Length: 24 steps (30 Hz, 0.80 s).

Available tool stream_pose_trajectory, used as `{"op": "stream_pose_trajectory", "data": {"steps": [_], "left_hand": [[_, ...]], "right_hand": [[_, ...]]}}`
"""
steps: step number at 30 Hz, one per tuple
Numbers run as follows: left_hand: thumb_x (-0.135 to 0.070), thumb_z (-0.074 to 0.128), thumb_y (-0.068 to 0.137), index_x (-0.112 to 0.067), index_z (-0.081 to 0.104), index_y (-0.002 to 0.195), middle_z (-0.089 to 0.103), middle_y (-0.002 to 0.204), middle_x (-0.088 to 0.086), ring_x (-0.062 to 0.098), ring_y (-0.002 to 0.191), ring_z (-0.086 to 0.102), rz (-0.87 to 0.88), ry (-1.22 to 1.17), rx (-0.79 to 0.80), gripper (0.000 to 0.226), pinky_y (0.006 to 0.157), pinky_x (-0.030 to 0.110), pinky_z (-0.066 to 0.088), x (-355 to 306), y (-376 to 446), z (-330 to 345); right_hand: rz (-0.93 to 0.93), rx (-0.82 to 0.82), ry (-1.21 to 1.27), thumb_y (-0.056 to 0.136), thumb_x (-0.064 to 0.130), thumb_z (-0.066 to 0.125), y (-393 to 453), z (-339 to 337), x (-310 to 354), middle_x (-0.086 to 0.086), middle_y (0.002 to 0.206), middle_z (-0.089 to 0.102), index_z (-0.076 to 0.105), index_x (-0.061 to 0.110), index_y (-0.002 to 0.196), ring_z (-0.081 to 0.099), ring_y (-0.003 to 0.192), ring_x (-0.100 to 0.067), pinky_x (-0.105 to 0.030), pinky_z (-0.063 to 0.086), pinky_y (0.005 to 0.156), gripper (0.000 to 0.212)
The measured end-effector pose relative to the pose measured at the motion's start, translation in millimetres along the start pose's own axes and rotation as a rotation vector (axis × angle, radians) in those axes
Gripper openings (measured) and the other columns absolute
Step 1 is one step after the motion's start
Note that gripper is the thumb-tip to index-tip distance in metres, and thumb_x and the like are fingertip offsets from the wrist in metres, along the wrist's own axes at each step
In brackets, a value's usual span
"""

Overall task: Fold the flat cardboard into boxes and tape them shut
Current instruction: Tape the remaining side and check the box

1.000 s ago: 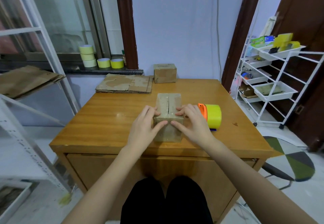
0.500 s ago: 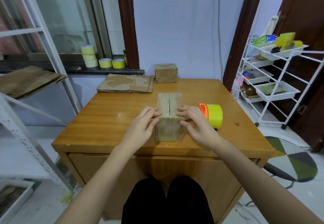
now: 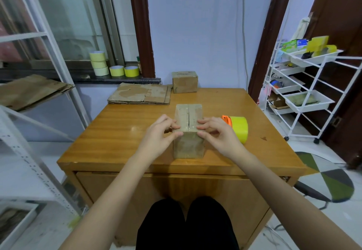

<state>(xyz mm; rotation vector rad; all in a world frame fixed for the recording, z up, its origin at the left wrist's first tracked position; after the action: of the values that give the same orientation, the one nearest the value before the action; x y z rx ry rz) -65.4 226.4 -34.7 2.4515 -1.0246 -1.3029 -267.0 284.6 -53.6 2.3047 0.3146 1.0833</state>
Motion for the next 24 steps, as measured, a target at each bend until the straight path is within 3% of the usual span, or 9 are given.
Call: {"op": "stream_pose_trajectory", "data": {"steps": [3, 7, 10, 13, 15, 17, 19, 21, 24], "left_hand": [[-0.014, 0.067, 0.087, -0.016, 0.068, 0.093, 0.054, 0.1, -0.016, 0.009, 0.113, 0.054, -0.007, -0.055, 0.036, 0.007, 0.097, 0.032, 0.045, 5.1, 0.6, -1.2], [-0.009, 0.06, 0.091, -0.018, 0.068, 0.101, 0.053, 0.107, -0.015, 0.004, 0.111, 0.053, -0.03, -0.1, 0.066, 0.016, 0.095, 0.018, 0.041, 7.5, -1.9, -2.6], [-0.01, 0.06, 0.091, -0.023, 0.067, 0.104, 0.055, 0.117, -0.008, 0.005, 0.106, 0.056, -0.085, -0.196, 0.074, 0.019, 0.092, 0.014, 0.042, 7.5, -4.3, -5.7], [-0.017, 0.065, 0.088, -0.028, 0.064, 0.11, 0.059, 0.123, -0.001, 0.015, 0.106, 0.062, -0.239, -0.38, 0.048, 0.025, 0.095, 0.03, 0.05, 12.0, -7.9, -7.7], [-0.02, 0.066, 0.087, -0.026, 0.059, 0.12, 0.058, 0.126, 0.001, 0.018, 0.108, 0.061, -0.316, -0.415, 0.034, 0.034, 0.096, 0.036, 0.051, 12.1, -10.6, -4.8], [-0.024, 0.067, 0.087, -0.021, 0.052, 0.131, 0.054, 0.13, -0.001, 0.015, 0.111, 0.057, -0.338, -0.356, 0.019, 0.047, 0.093, 0.029, 0.049, 7.9, -9.8, 0.3], [-0.025, 0.066, 0.088, -0.016, 0.044, 0.139, 0.049, 0.132, -0.004, 0.012, 0.111, 0.052, -0.359, -0.318, -0.001, 0.056, 0.083, 0.019, 0.046, -0.2, -6.4, 4.7], [-0.025, 0.061, 0.091, -0.012, 0.039, 0.142, 0.048, 0.134, -0.001, 0.012, 0.109, 0.05, -0.381, -0.296, -0.001, 0.057, 0.082, 0.02, 0.047, -7.5, -2.7, 9.7], [-0.025, 0.054, 0.096, -0.01, 0.039, 0.142, 0.05, 0.135, 0.003, 0.012, 0.105, 0.051, -0.41, -0.272, 0.011, 0.051, 0.079, 0.02, 0.048, -18.9, -2.8, 17.7]], "right_hand": [[0.007, 0.059, 0.022, 0.087, 0.022, 0.064, -1.4, -3.8, -3.1, 0.01, 0.117, 0.062, 0.072, 0.018, 0.105, 0.051, 0.121, -0.015, -0.041, 0.044, 0.101, 0.02], [0.042, 0.104, 0.051, 0.092, 0.007, 0.059, -3.9, -6.2, -1.6, 0.007, 0.125, 0.059, 0.068, 0.022, 0.111, 0.046, 0.129, -0.017, -0.037, 0.035, 0.11, 0.025], [0.101, 0.122, 0.095, 0.094, 0.008, 0.057, -5.3, -7.6, 3.8, 0.011, 0.126, 0.057, 0.066, 0.026, 0.11, 0.046, 0.128, -0.008, -0.028, 0.042, 0.102, 0.025], [0.18, 0.092, 0.232, 0.093, 0.009, 0.059, -7.6, -8.7, 8.7, 0.009, 0.132, 0.052, 0.056, 0.027, 0.121, 0.055, 0.11, 0.007, -0.015, 0.049, 0.079, 0.034], [0.193, 0.034, 0.236, 0.092, 0.014, 0.062, -8.0, -9.3, 6.7, 0.006, 0.141, 0.044, 0.048, 0.036, 0.127, 0.048, 0.124, -0.001, -0.018, 0.05, 0.082, 0.044], [0.256, 0.016, 0.198, 0.092, 0.025, 0.061, -8.5, -7.2, 3.2, 0.006, 0.145, 0.041, 0.045, 0.041, 0.128, 0.041, 0.132, -0.008, -0.024, 0.047, 0.093, 0.043], [0.368, 0.037, 0.209, 0.09, 0.041, 0.058, -9.9, -2.4, 3.4, 0.004, 0.144, 0.044, 0.043, 0.029, 0.139, 0.042, 0.132, -0.012, -0.033, 0.043, 0.104, 0.053], [0.465, 0.087, 0.205, 0.089, 0.049, 0.052, -10.9, 3.9, 4.9, 0.002, 0.143, 0.044, 0.035, 0.018, 0.145, 0.045, 0.13, -0.013, -0.037, 0.042, 0.106, 0.066], [0.499, 0.096, 0.142, 0.1, 0.034, 0.042, -7.0, 7.5, 11.4, -0.002, 0.135, 0.051, 0.04, 0.009, 0.141, 0.05, 0.12, -0.014, -0.031, 0.044, 0.099, 0.048]]}}
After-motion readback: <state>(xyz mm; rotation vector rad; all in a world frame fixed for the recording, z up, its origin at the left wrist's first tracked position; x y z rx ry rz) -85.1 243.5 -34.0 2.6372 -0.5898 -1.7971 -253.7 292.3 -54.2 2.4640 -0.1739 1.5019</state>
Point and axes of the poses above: each hand's wrist, its own y-axis towards the middle knuckle, its own z-axis out of the palm, x = y × z, the point moved 2 cm from there along y, towards the middle knuckle
